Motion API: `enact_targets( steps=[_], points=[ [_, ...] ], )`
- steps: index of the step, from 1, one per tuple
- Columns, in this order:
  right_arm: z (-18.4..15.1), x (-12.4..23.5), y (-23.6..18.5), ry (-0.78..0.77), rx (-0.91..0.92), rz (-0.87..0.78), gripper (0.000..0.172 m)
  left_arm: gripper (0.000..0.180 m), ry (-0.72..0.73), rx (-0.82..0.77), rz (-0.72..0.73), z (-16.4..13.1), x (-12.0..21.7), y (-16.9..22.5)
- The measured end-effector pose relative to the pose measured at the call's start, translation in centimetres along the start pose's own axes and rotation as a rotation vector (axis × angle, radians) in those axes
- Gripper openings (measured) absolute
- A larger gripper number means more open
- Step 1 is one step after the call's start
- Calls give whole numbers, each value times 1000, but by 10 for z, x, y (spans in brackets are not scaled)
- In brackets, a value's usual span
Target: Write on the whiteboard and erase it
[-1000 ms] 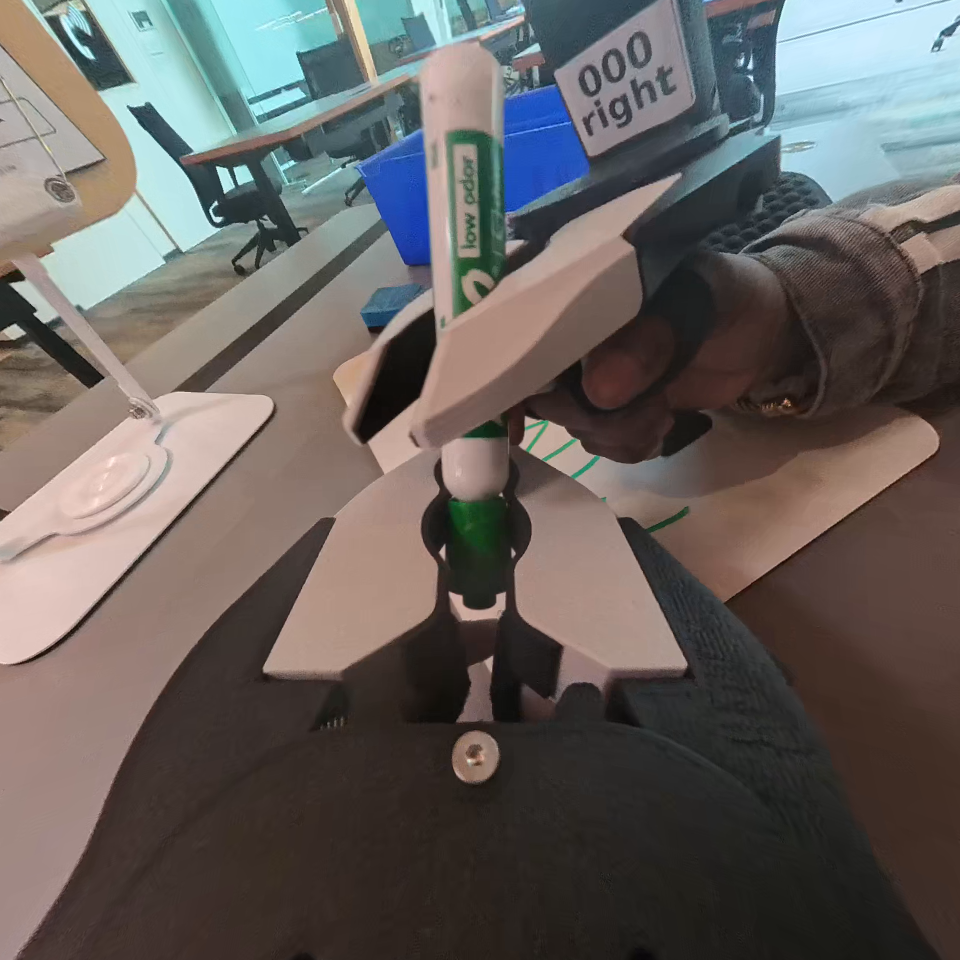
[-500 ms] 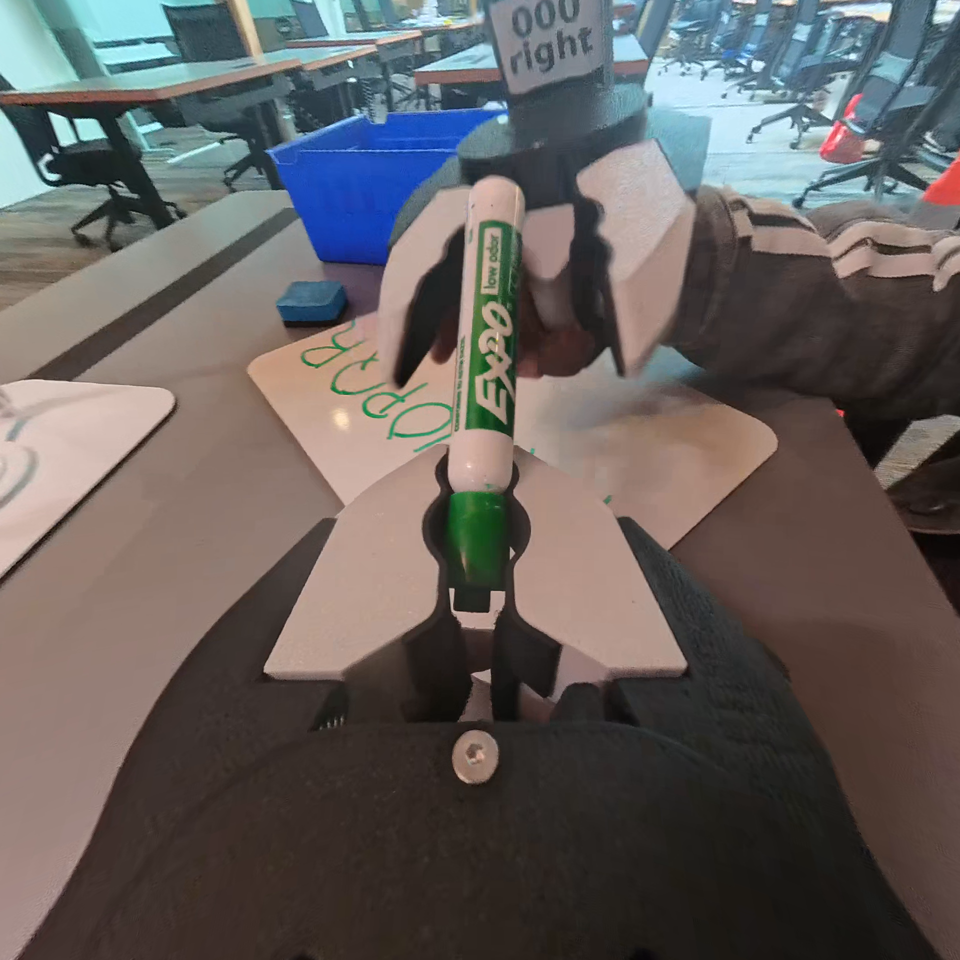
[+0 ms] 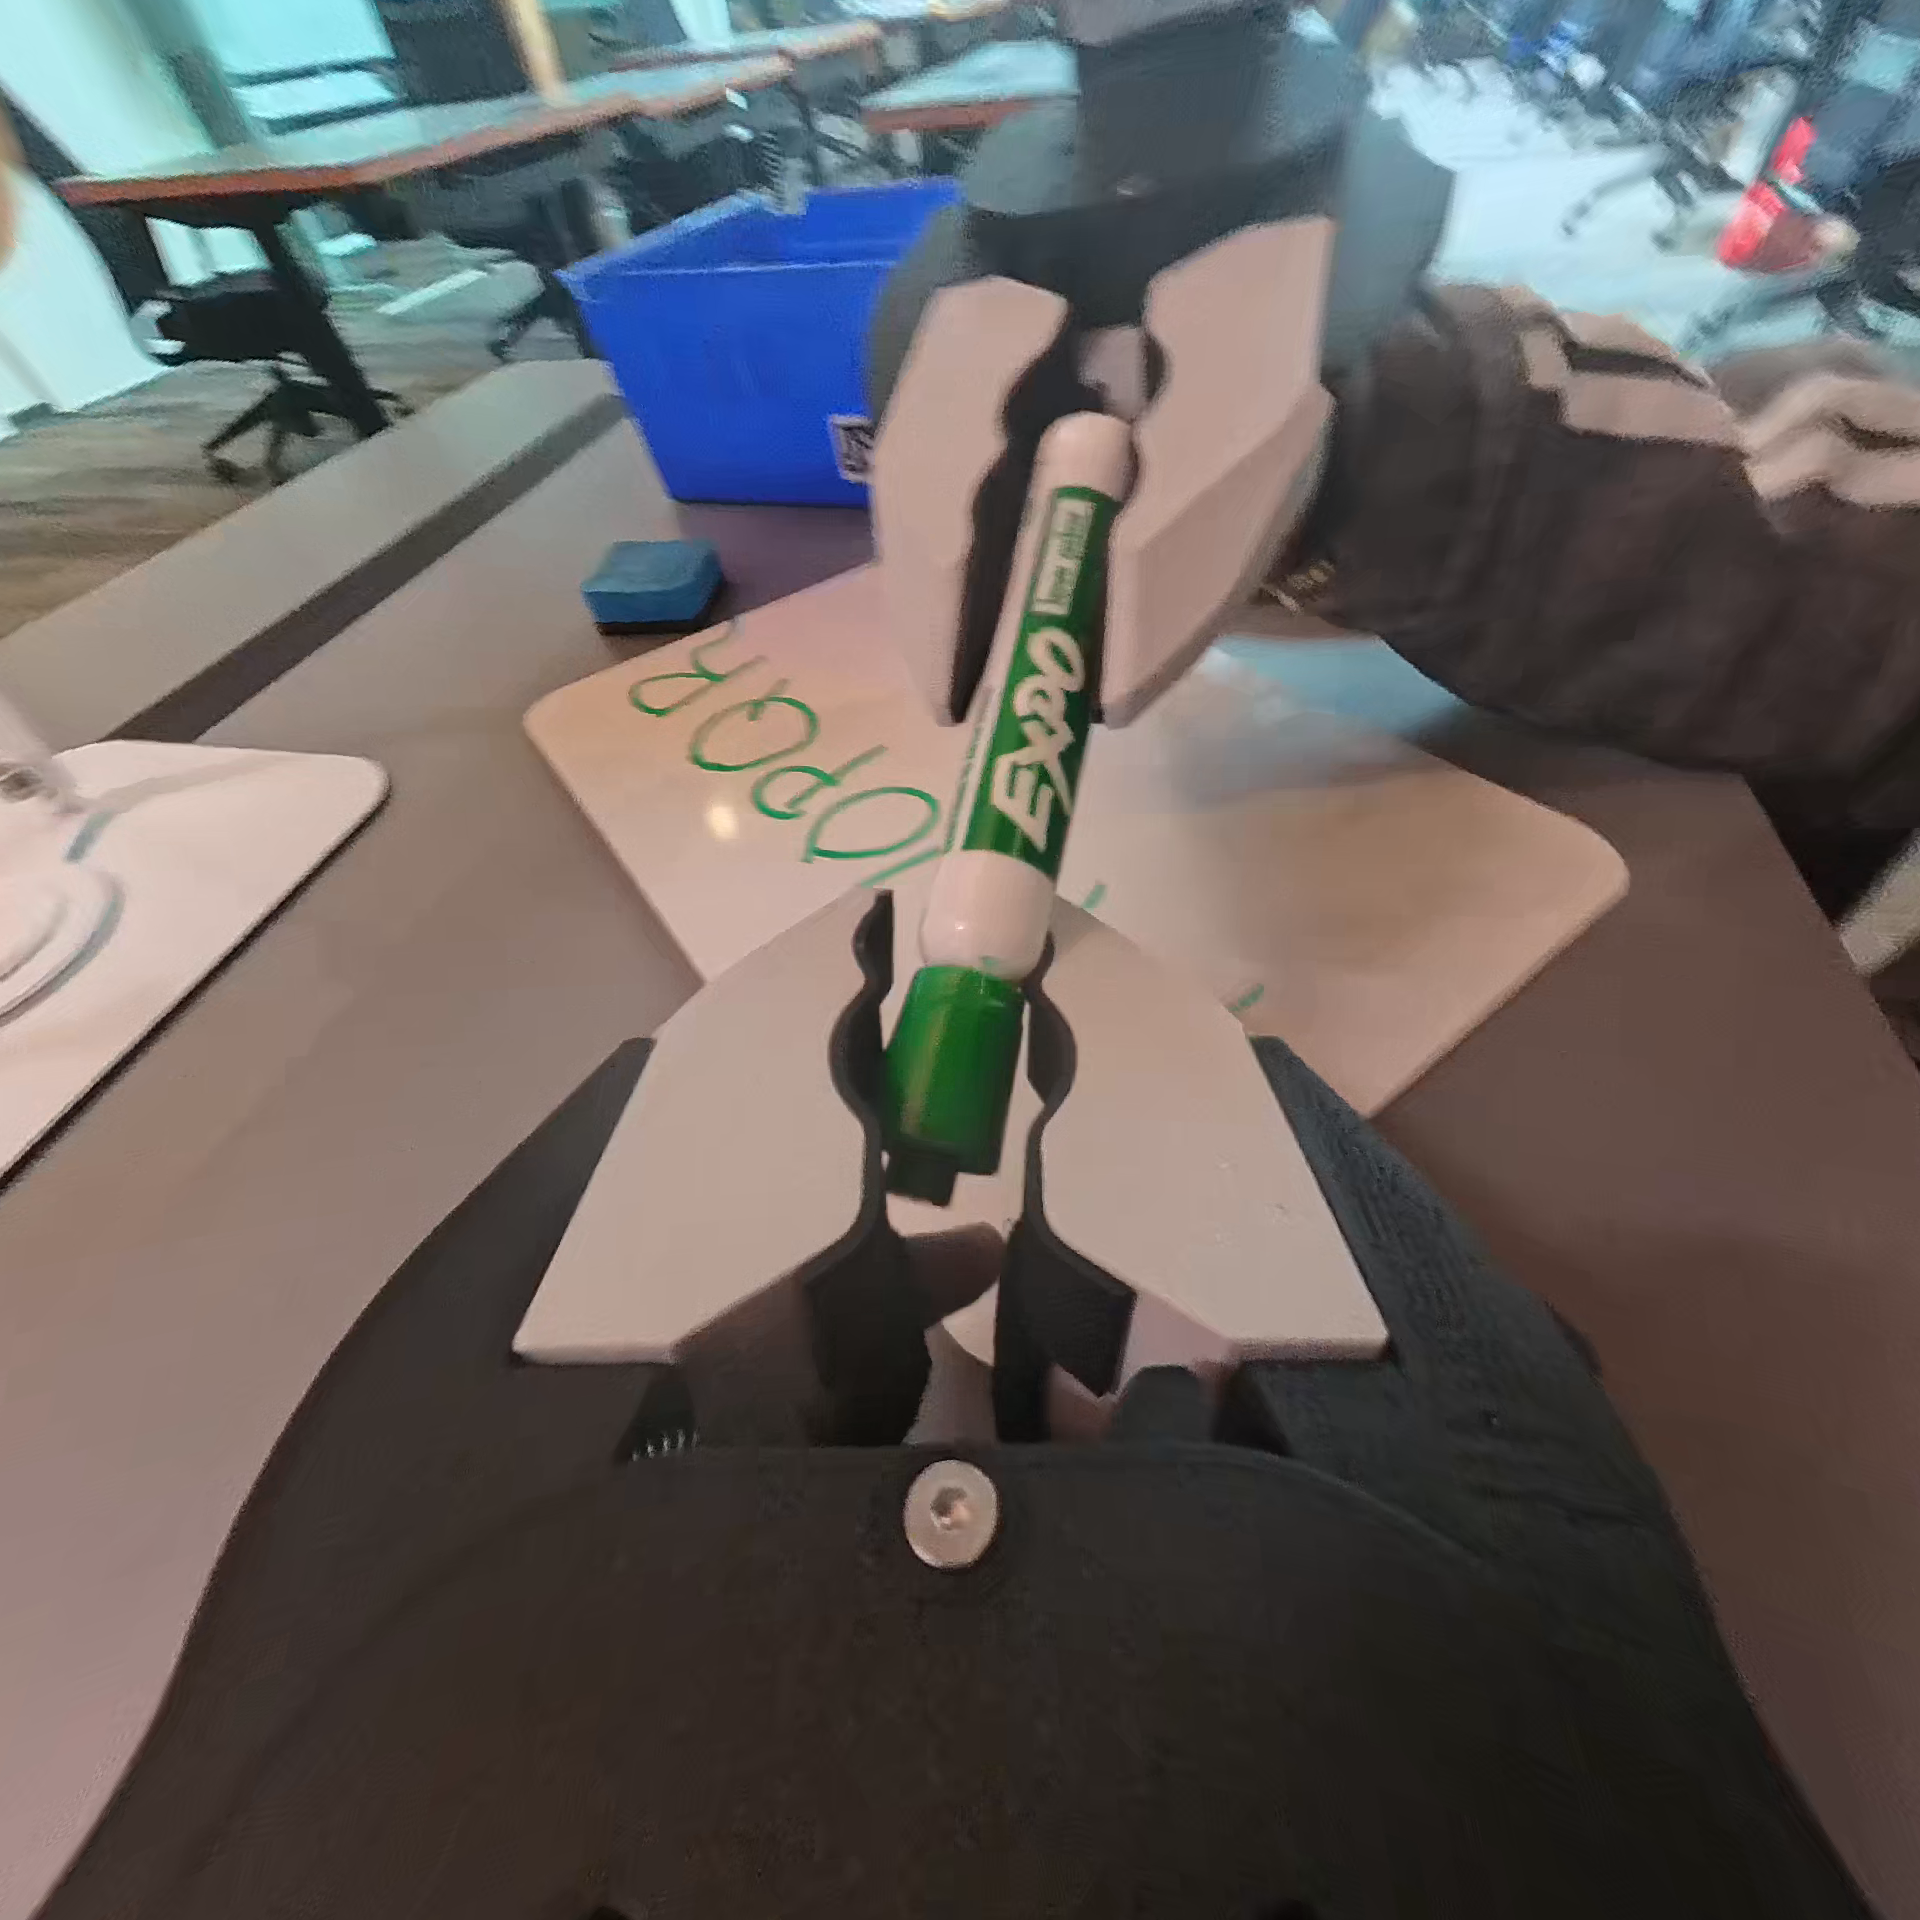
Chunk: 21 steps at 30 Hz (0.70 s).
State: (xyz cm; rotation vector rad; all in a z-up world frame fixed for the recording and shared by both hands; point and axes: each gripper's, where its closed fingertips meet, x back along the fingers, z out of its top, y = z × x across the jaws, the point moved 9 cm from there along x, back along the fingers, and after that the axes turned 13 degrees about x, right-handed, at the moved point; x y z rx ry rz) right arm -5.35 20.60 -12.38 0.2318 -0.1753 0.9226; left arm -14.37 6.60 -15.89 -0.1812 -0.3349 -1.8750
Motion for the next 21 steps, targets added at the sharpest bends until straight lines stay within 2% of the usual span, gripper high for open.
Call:
enact_targets(
  steps=[2, 4, 6, 9, 11, 14, 17, 21],
  points=[
    [6, 6, 3, 20, 24, -101, 20, 45, 98, 96, 33, 5, 4, -7],
    [18, 27, 6, 94, 38, -255, 20, 54, 203, 228, 21, 11, 10, -13],
    [30, 63, 7, 157, 57, -482, 20, 63, 310, 338, -22, 14, 16, -18],
    [41, 144, 2, 200, 56, -931, 20, 78, 397, 417, -31, 14, 20, -25],
    [35, 201, -6, 125, 27, -1204, 20, 80, 405, 418, -39, 15, 20, -24],
    [3, 268, -9, -119, -85, -1489, 20, 84, 362, 345, -1, 15, 16, -20],
    [-39, 300, -4, -299, -230, -1559, 20, 84, 295, 255, 46, 11, 12, -18],
    [-63, 307, 1, -320, -276, -1561, 20, 83, 254, 204, 67, 7, 8, -18]
  ],
)
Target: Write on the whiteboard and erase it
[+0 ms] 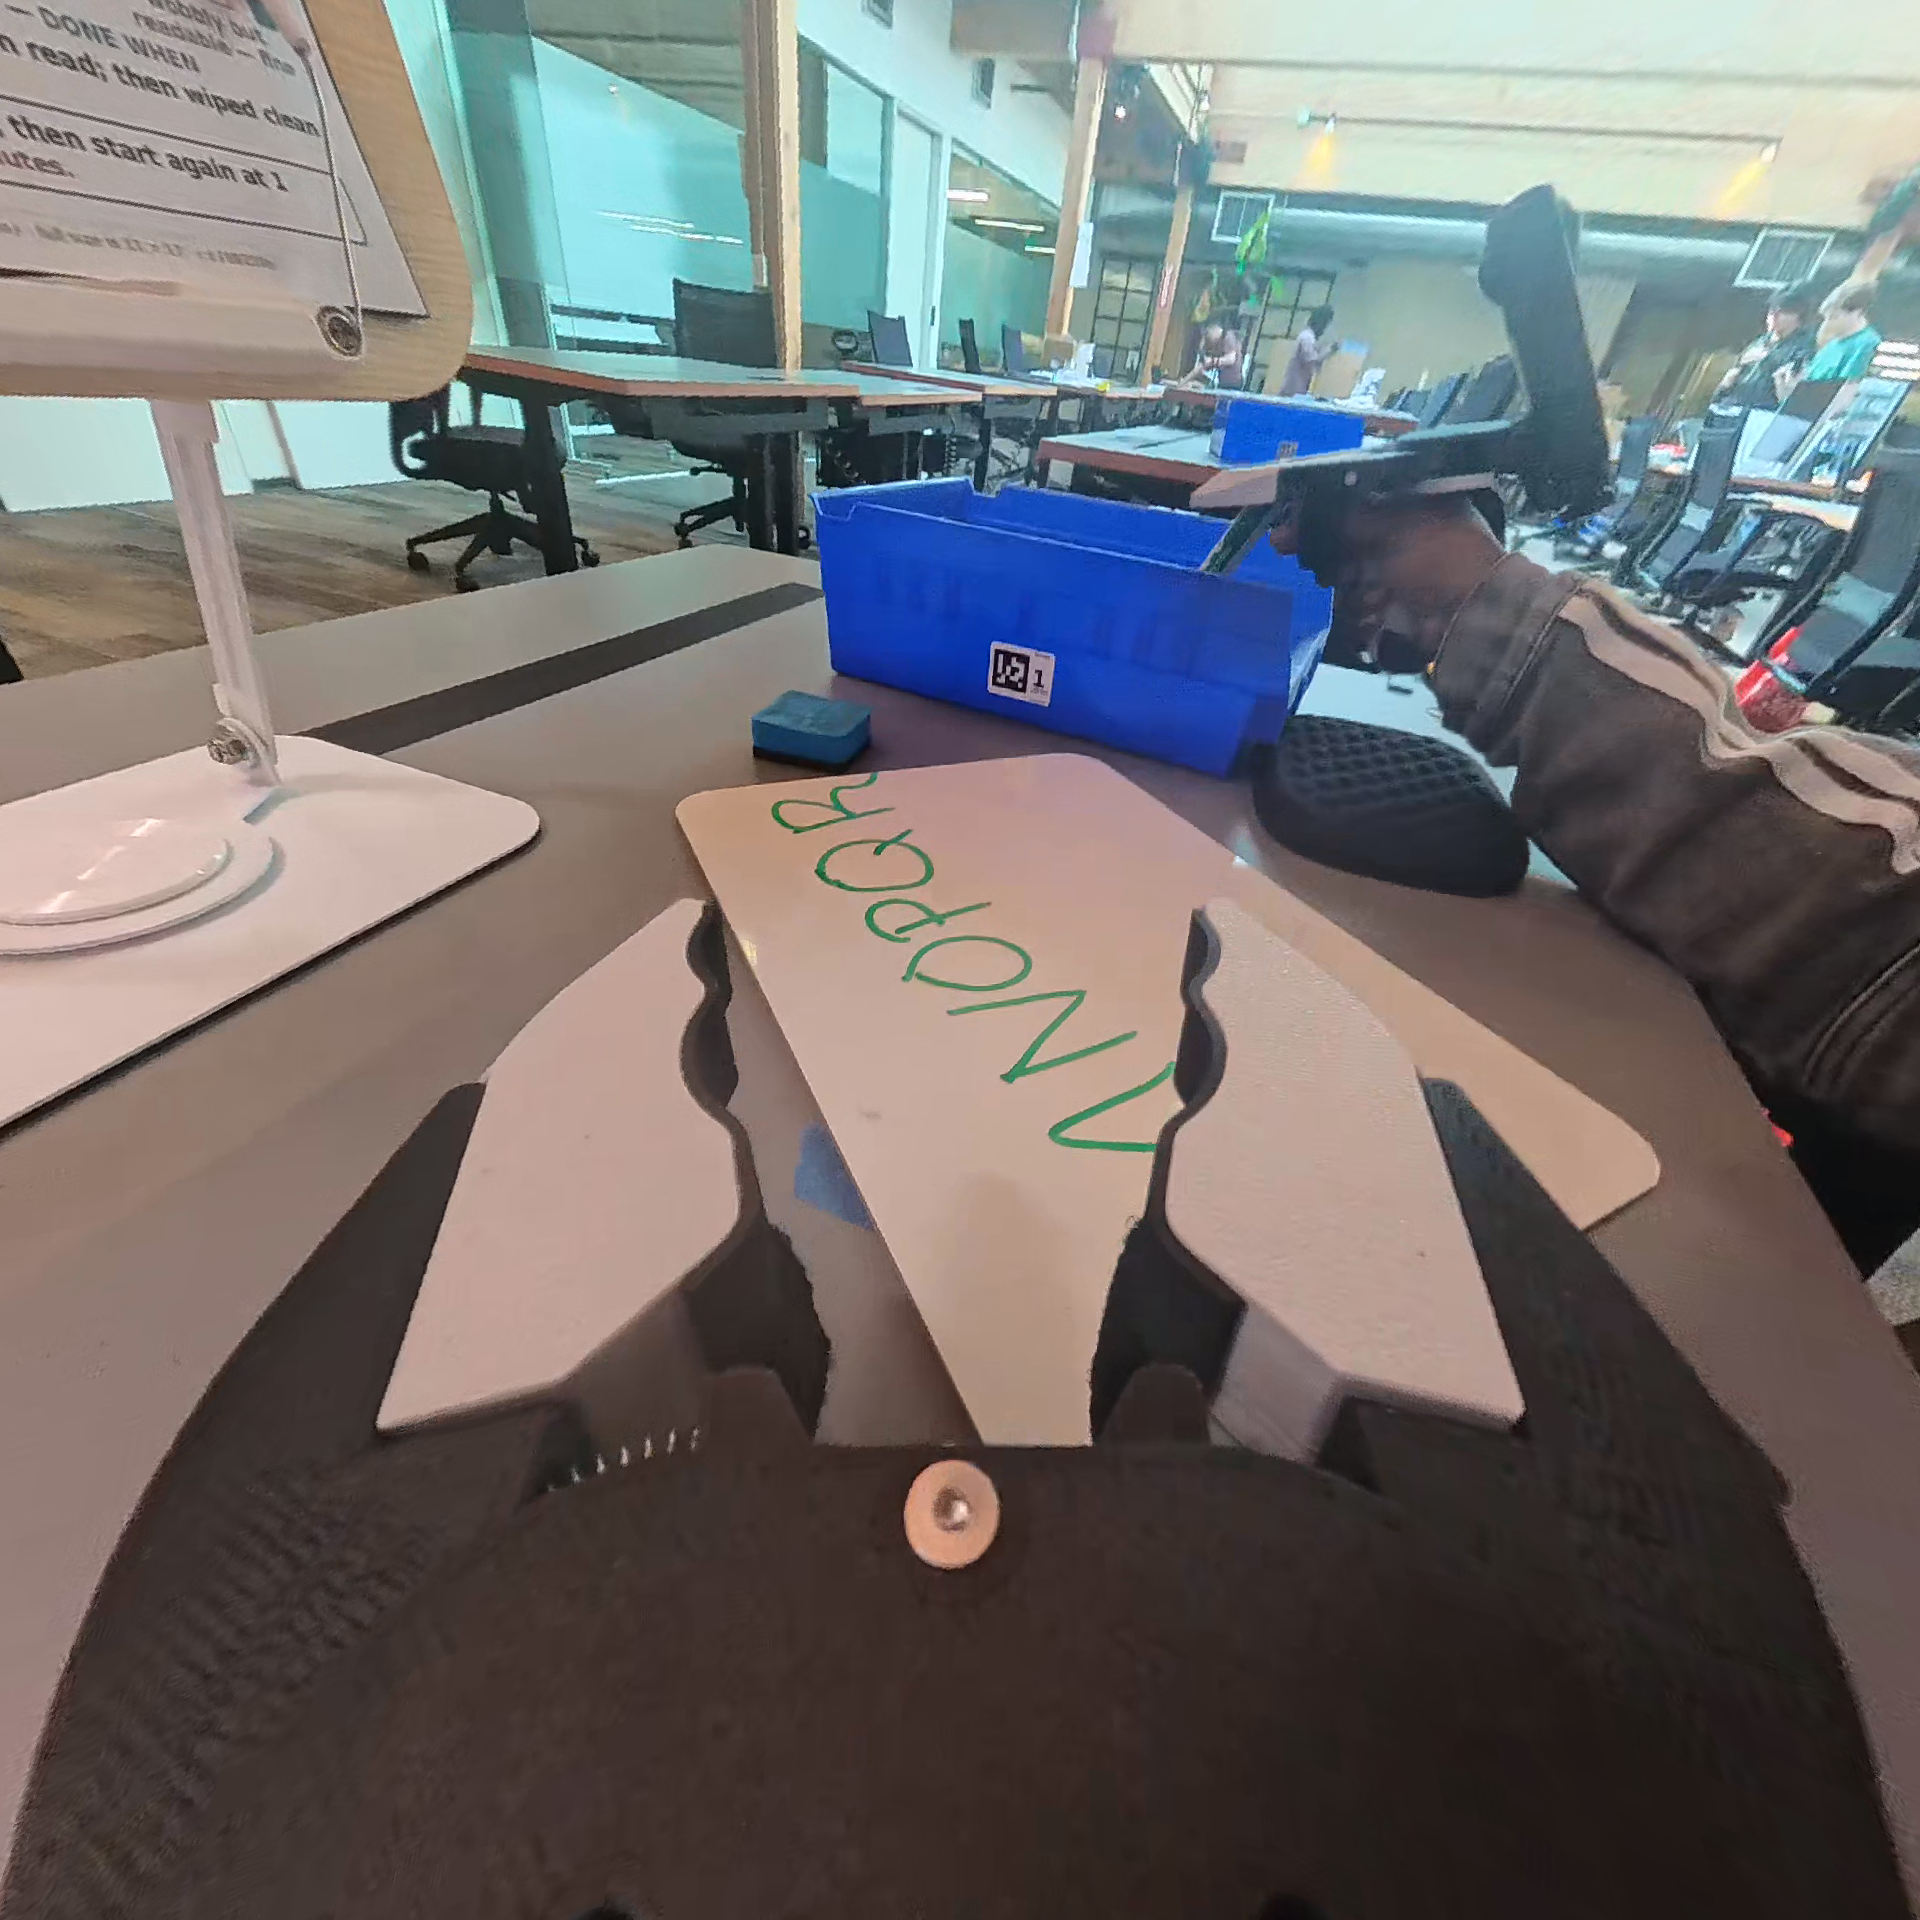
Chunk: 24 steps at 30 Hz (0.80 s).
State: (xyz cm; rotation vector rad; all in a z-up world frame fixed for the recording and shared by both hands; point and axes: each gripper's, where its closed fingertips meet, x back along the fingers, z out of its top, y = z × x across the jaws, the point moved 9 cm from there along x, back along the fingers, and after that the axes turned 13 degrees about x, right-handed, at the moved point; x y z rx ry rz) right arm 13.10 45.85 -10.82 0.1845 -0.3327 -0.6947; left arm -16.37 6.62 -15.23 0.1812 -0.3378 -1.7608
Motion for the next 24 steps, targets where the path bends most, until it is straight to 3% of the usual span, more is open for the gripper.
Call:
enact_targets(
  steps=[8, 17, 24],
  points=[
    [0, -40, 8, -23, 68, -14, 20, 82, -50, -36, 9, -5, -3, 1],
    [-24, -41, 1, -472, 58, 99, 20, 77, -71, -53, 9, -6, -4, 2],
    [-41, -46, -3, -677, 86, 161, 21, 75, -94, -82, 6, -8, -4, 4]
  ],
)
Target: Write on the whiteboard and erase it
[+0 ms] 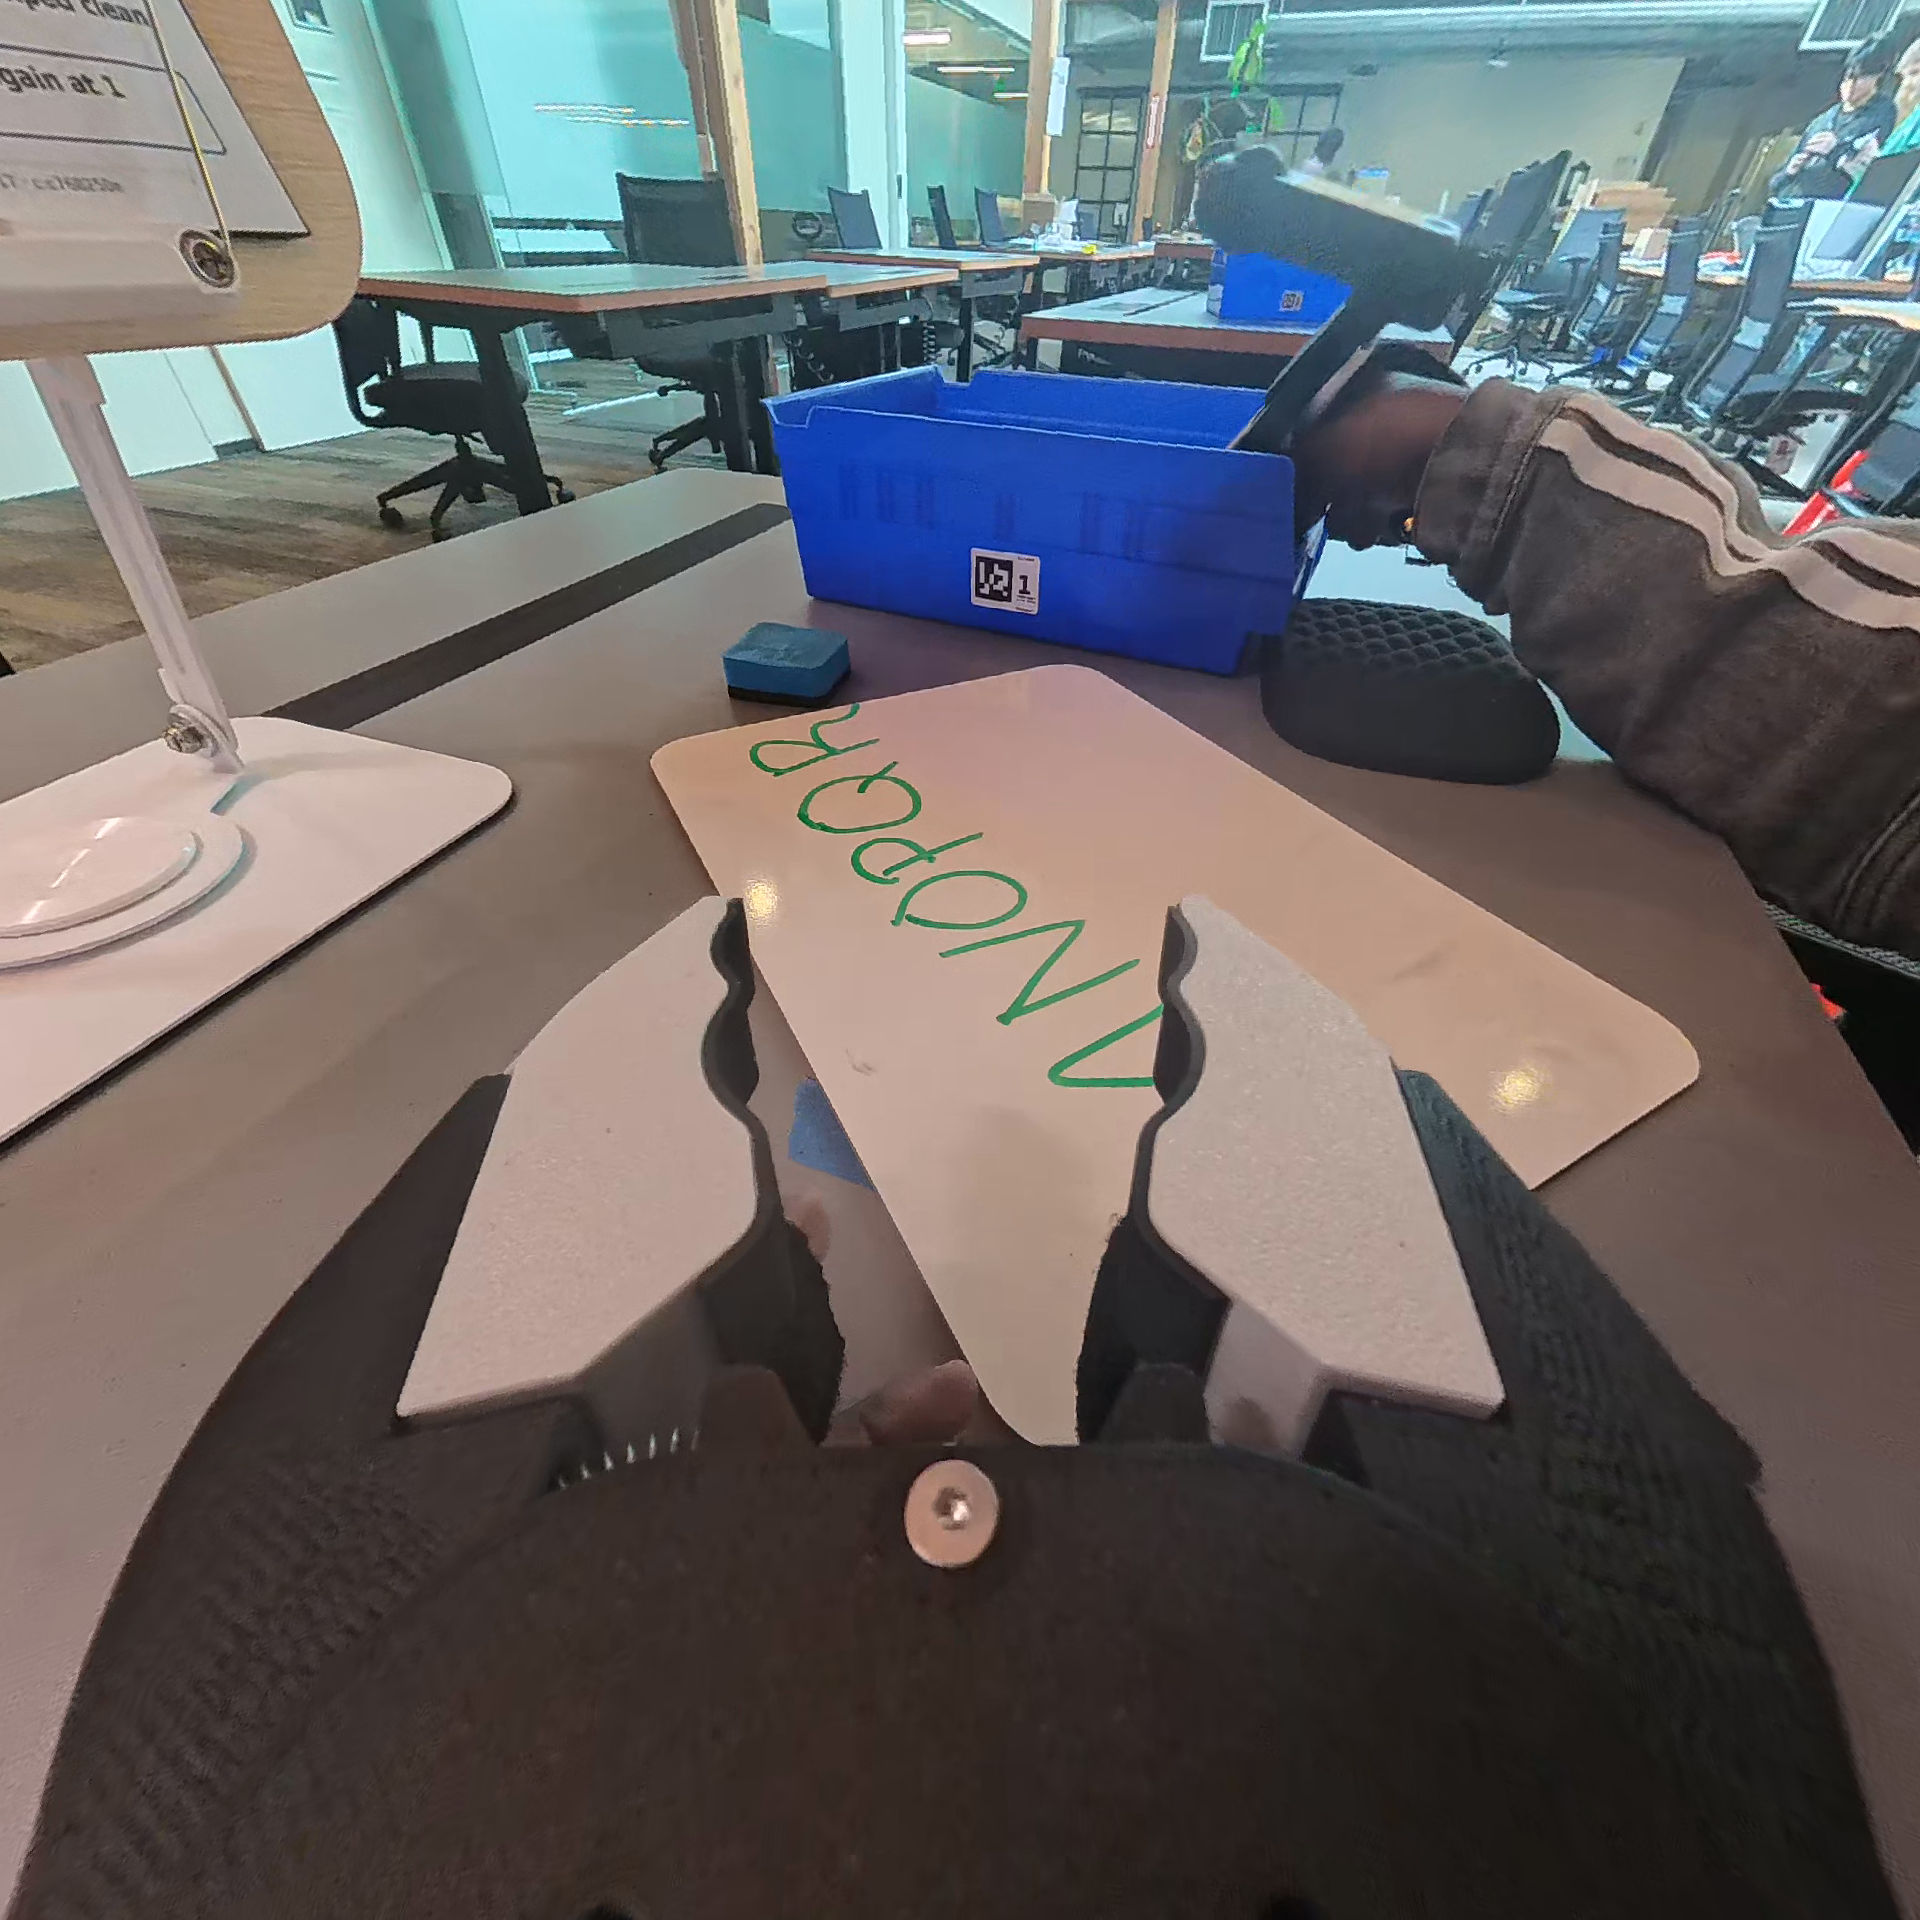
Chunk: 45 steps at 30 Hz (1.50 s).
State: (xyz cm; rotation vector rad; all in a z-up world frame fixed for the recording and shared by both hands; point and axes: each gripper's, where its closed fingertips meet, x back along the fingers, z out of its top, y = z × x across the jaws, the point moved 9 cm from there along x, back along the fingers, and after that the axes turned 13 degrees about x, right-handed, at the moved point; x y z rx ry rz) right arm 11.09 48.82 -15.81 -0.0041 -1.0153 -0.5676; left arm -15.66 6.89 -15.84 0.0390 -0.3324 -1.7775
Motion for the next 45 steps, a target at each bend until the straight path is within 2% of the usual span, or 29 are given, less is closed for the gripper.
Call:
enact_targets(
  steps=[3, 6, 9, 12, 15, 18, 20, 22, 25, 28, 38, 40, 43, 45],
  points=[
    [6, 9, 1, 80, -29, -20, 27, 75, -8, -14, 10, 0, 0, 0],
    [18, 39, -3, 237, -69, -57, 40, 75, -13, -20, 20, -1, 0, -1],
    [49, 84, -27, 530, -48, 52, 47, 75, -17, -16, 23, -1, -1, -1],
    [87, 114, -65, 621, 93, 214, 50, 75, -25, -20, 24, -1, -1, 0],
    [128, 107, -105, 456, 266, 382, 59, 73, -48, -30, 25, -2, -2, 1],
    [163, 63, -131, 195, 400, 396, 75, 72, -70, -40, 22, -3, -2, 3],
    [179, 22, -143, 19, 413, 478, 78, 71, -83, -42, 21, -4, -3, 3],
    [187, -19, -145, -133, 393, 458, 78, 71, -94, -44, 18, -5, -3, 4],
    [191, -58, -146, -261, 350, 449, 80, 71, -98, -48, 12, -5, -3, 4],
    [194, -69, -148, -257, 338, 430, 71, 71, -128, -42, 16, -6, -4, 5],
    [192, -80, -154, -327, 411, 357, 68, 71, -224, -53, 31, -8, -2, 3],
    [190, -81, -155, -315, 426, 359, 55, 71, -262, -59, 30, -8, 0, 2],
    [190, -69, -158, -254, 450, 371, 54, 50, -350, -40, 0, -9, 6, 0],
    [192, -49, -166, -183, 495, 376, 54, 36, -386, -18, -22, -8, 9, -1]
  ],
)
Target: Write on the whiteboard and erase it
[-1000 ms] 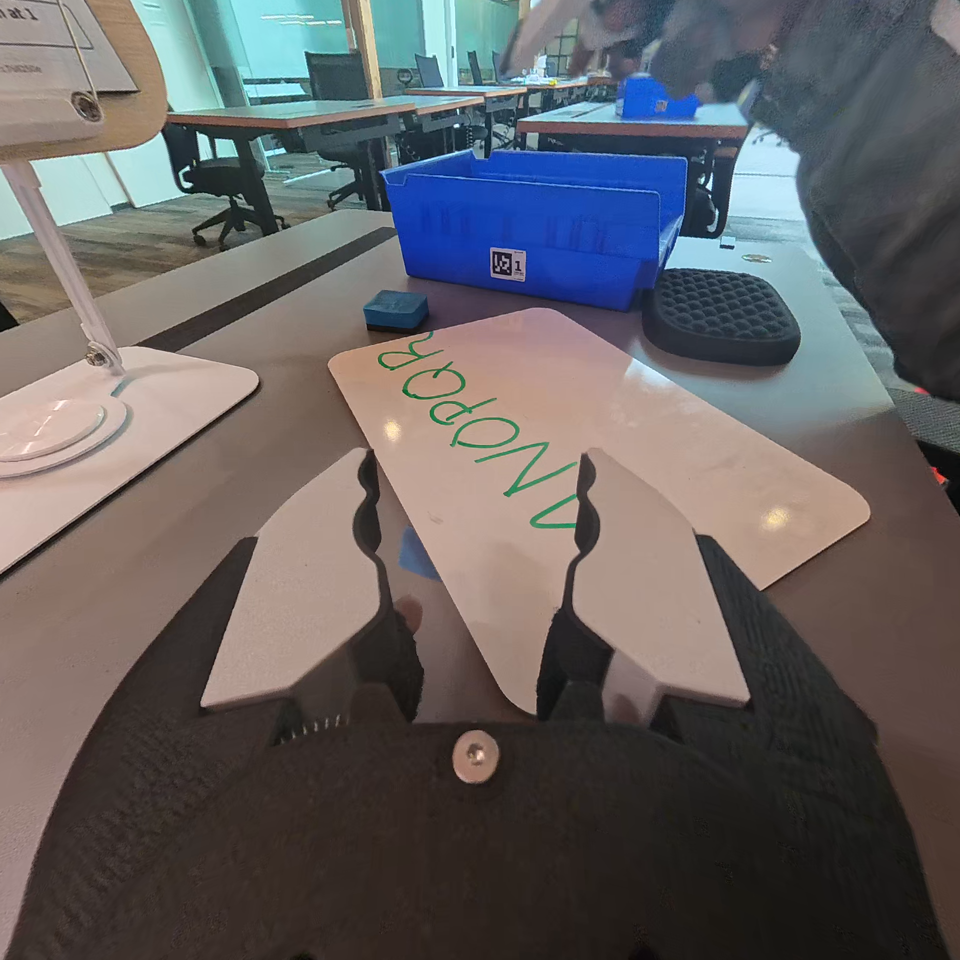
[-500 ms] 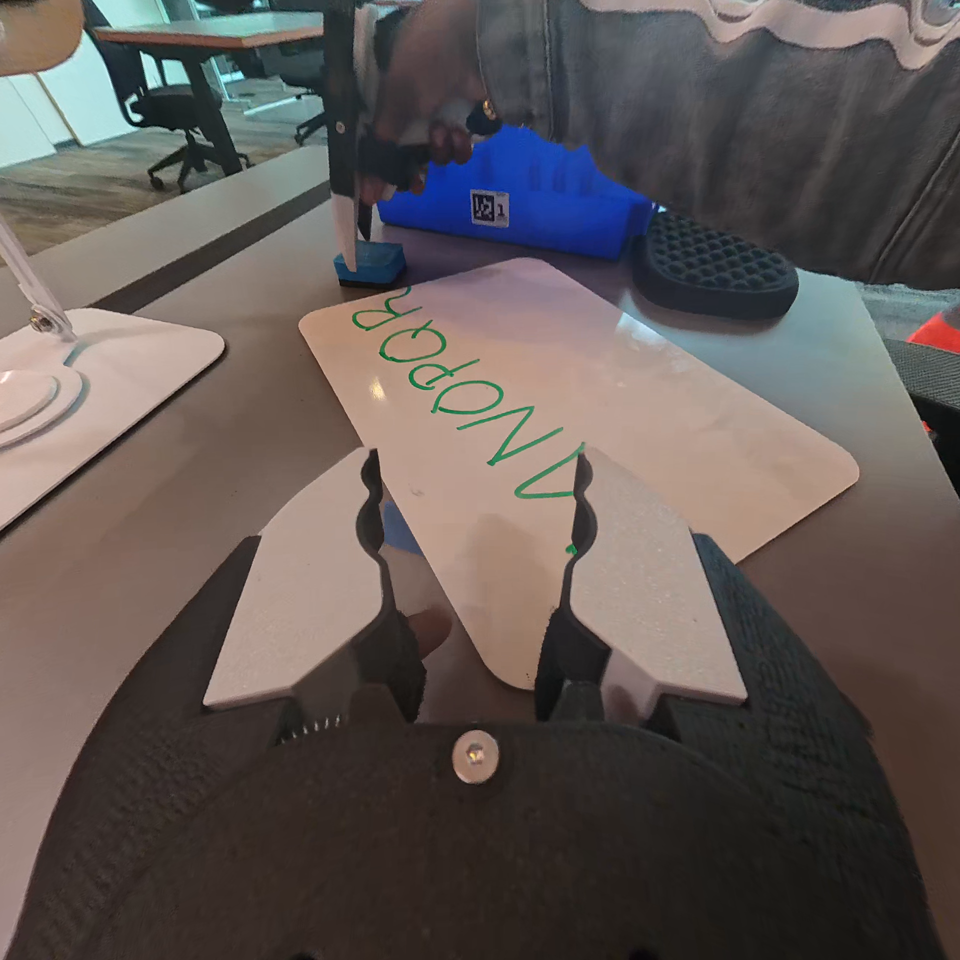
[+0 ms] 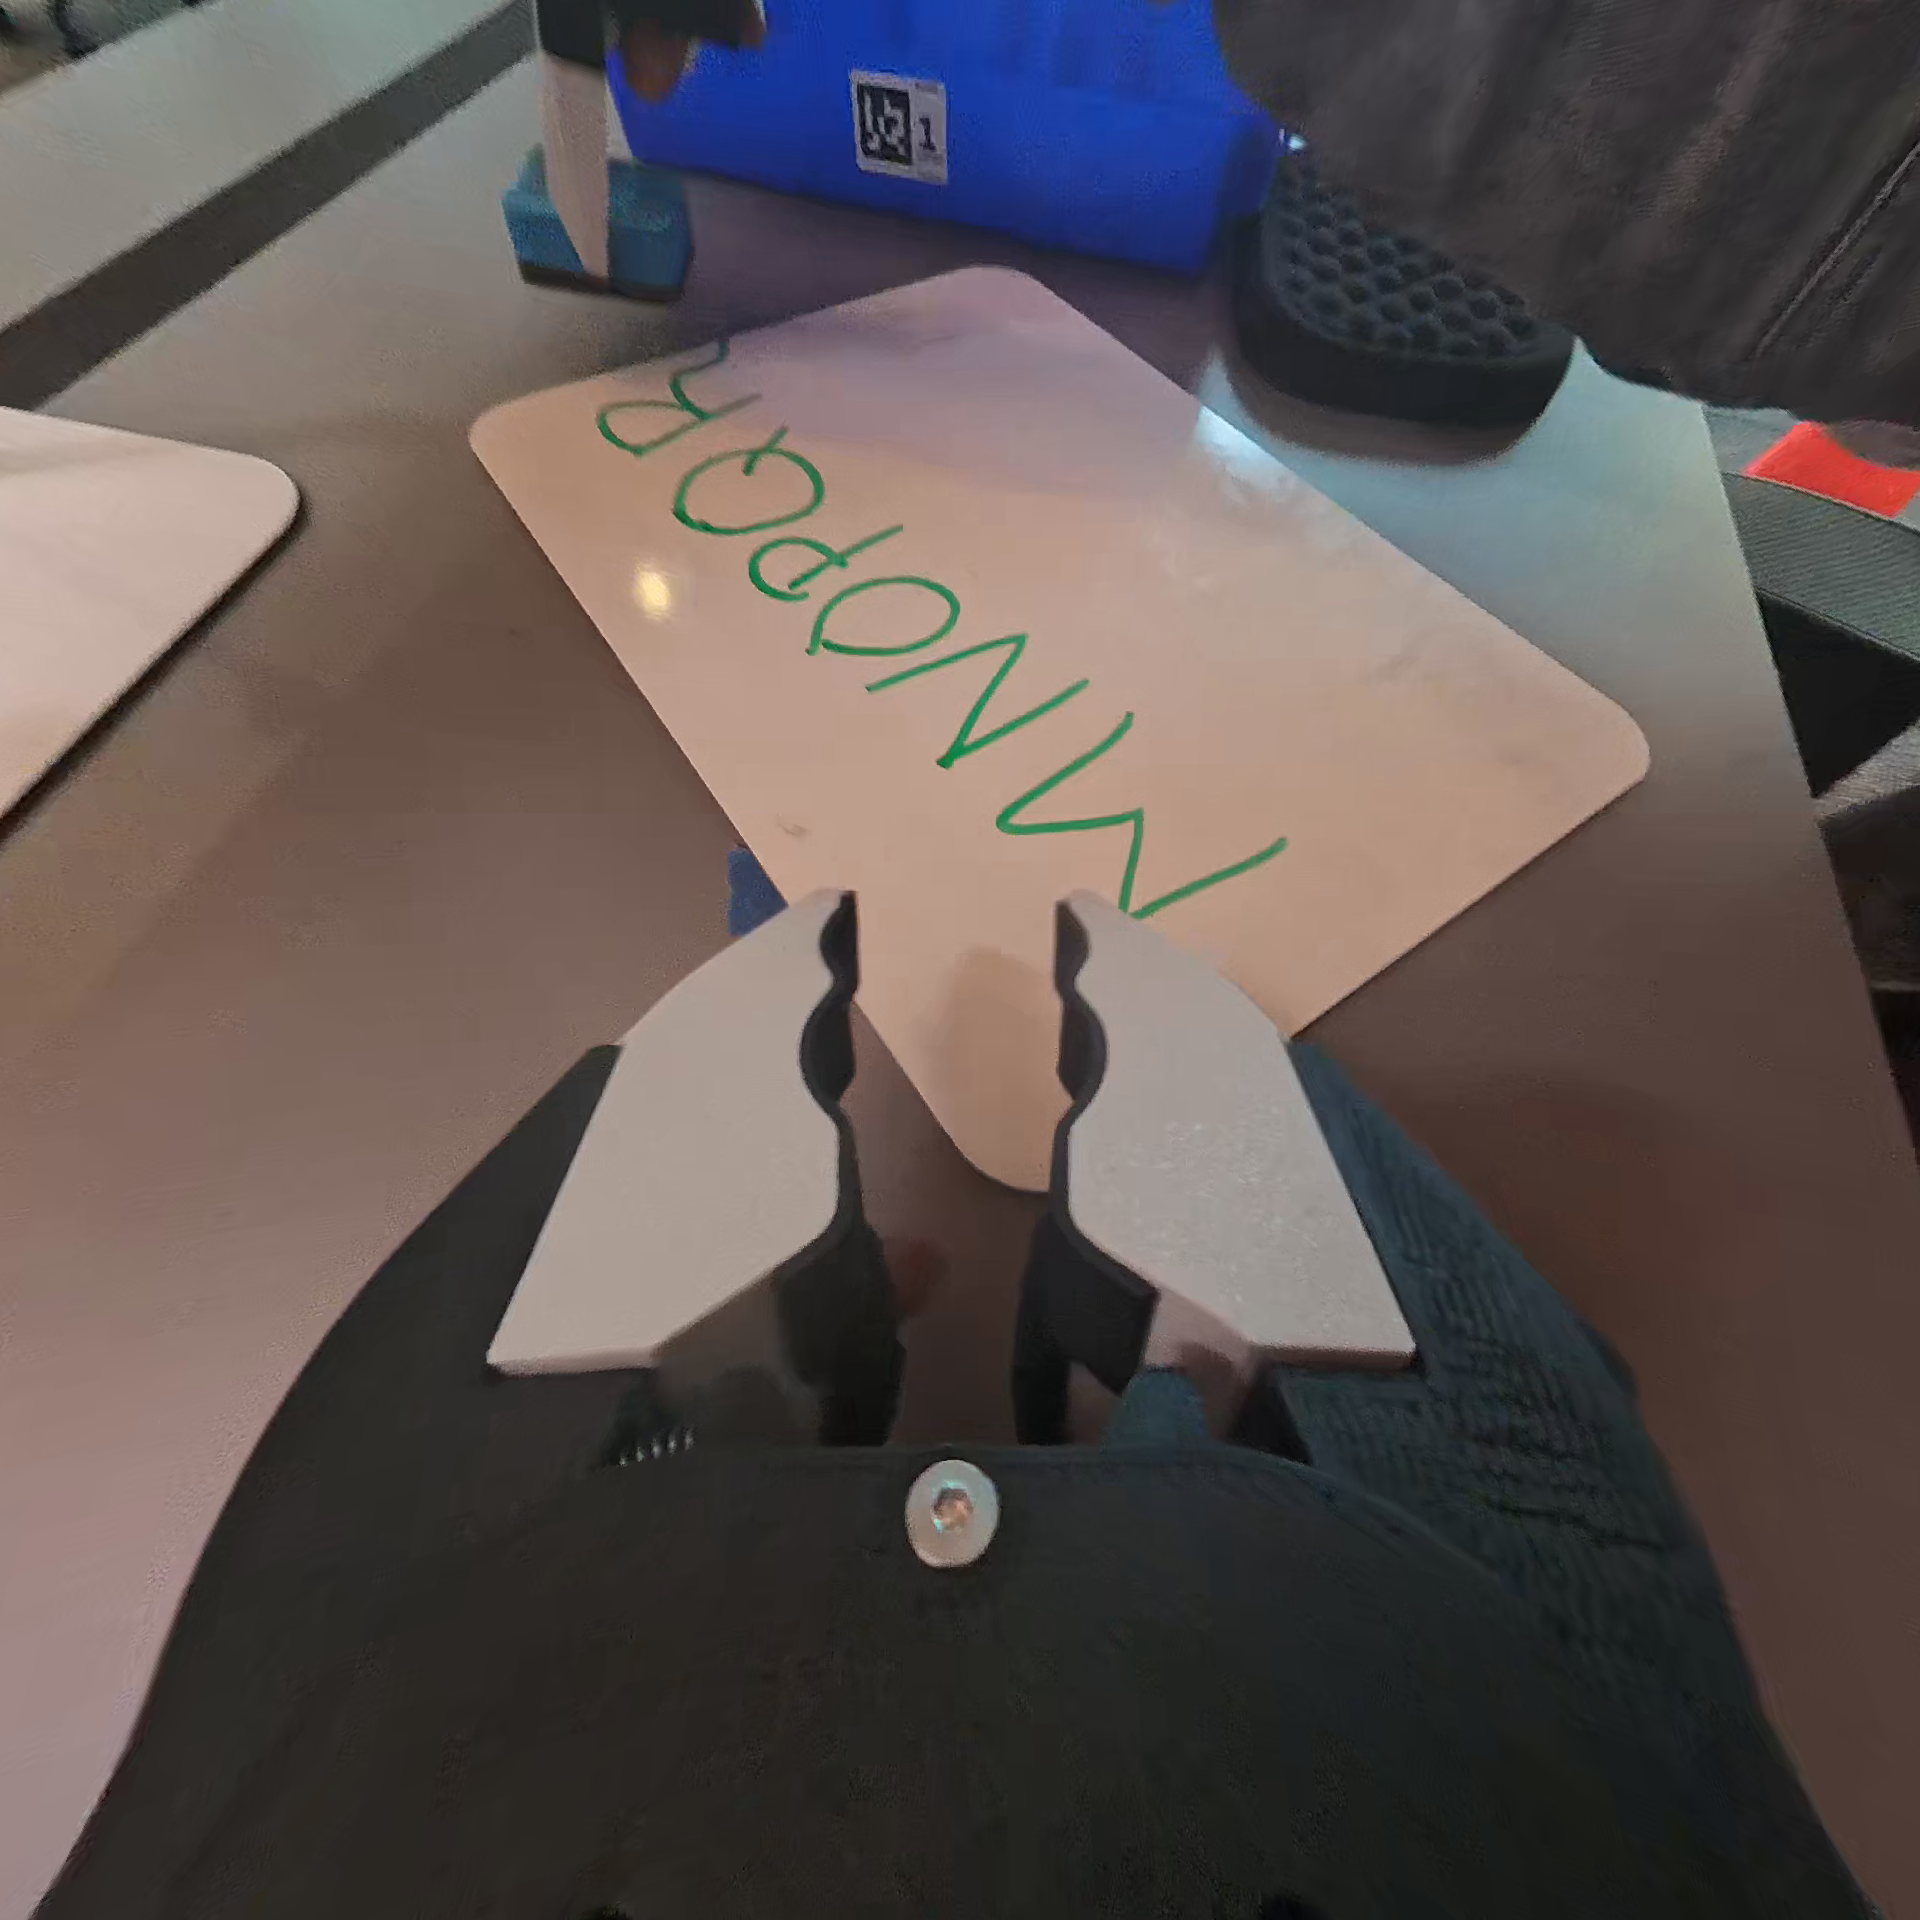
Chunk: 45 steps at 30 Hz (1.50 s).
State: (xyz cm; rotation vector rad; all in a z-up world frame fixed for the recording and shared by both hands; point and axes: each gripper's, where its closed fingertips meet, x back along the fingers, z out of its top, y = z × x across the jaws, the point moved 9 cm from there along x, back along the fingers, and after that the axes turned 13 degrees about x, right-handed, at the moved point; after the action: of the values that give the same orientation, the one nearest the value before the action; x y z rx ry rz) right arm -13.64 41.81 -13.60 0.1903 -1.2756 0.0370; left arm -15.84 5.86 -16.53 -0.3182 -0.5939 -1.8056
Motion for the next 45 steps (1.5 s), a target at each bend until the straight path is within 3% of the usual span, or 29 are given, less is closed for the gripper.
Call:
enact_targets(
  steps=[4, 10, 15, 21, 25, 29, 40, 43, 45],
  points=[
    [2, 38, -58, 128, 196, 75, 55, 1, -87, -31, -35, -3, 4, 1],
    [-26, 67, -176, 165, 551, 293, 55, 0, -226, -110, -31, -11, -3, 9],
    [-53, 55, -231, 39, 700, 262, 55, 0, -270, -119, -45, -13, -8, 13],
    [-61, 40, -250, 25, 717, 225, 56, 0, -310, -142, -39, -17, -14, 18],
    [-64, 39, -251, 56, 690, 219, 65, 0, -324, -132, -31, -17, -15, 17],
    [-69, 45, -252, 120, 635, 206, 55, 0, -325, -102, -32, -18, -15, 16],
    [-60, 29, -251, 245, 536, 139, 52, 1, -320, -1, -39, -18, -15, 13],
    [-56, 29, -275, 296, 648, 168, 51, 1, -311, 19, -47, -19, -15, 12],
    [-54, 28, -268, 266, 636, 198, 51, 1, -310, 20, -50, -19, -15, 12]
  ],
)
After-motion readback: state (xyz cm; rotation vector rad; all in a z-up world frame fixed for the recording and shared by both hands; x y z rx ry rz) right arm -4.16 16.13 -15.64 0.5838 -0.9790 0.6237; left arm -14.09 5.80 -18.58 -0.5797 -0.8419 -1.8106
